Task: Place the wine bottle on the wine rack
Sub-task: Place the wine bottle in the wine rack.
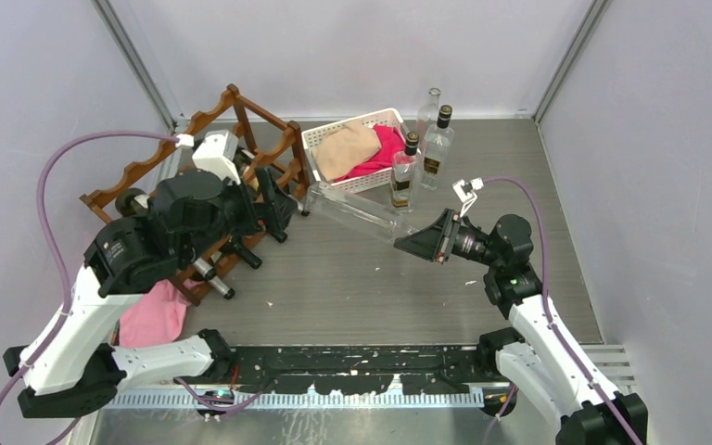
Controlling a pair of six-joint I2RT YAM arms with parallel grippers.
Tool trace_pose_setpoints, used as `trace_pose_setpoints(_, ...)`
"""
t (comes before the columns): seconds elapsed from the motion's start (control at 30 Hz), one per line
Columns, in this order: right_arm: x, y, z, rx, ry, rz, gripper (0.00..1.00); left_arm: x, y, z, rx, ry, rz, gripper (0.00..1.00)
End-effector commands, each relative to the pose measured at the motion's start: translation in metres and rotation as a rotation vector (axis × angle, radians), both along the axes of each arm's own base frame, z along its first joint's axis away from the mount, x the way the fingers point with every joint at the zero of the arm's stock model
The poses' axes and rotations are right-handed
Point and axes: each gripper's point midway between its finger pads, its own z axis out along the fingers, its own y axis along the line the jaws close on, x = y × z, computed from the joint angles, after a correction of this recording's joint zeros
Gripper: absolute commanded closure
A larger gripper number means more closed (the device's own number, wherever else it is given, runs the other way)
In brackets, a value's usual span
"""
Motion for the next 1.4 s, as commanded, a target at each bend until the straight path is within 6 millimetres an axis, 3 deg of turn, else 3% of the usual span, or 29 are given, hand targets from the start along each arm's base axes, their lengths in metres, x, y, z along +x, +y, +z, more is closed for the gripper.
trace_pose_setpoints(0.0, -0.004, 0.001, 0.032, 0.038, -0.147, 0.001, 0.99, 0.001, 0.016, 0.017, 0.076, -0.053, 0.006, 0.04)
trace_pose_setpoints(0.47, 0.009, 0.013, 0.026, 0.000, -0.163, -0.066, 0.99, 0.015, 0.009, 0.025, 0.195, -0.058, -0.036, 0.03)
trace_pose_setpoints(0.7, 0.011, 0.034, 0.017, -0.040, -0.185, -0.076, 0.99, 0.023, 0.008, 0.020, 0.228, -0.031, -0.031, 0.05)
trace_pose_setpoints(0.87, 0.014, 0.059, 0.016, -0.047, -0.209, -0.062, 0.99, 0.026, 0.014, 0.020, 0.237, -0.020, -0.012, 0.06)
trace_pose_setpoints(1.2, 0.011, 0.135, 0.016, -0.021, -0.288, 0.009, 0.99, 0.023, 0.030, 0.008, 0.269, 0.019, 0.032, 0.07)
trace_pose_setpoints(1.37, 0.009, 0.162, 0.025, 0.018, -0.309, 0.018, 0.99, 0.019, 0.038, 0.004, 0.279, 0.031, 0.047, 0.07)
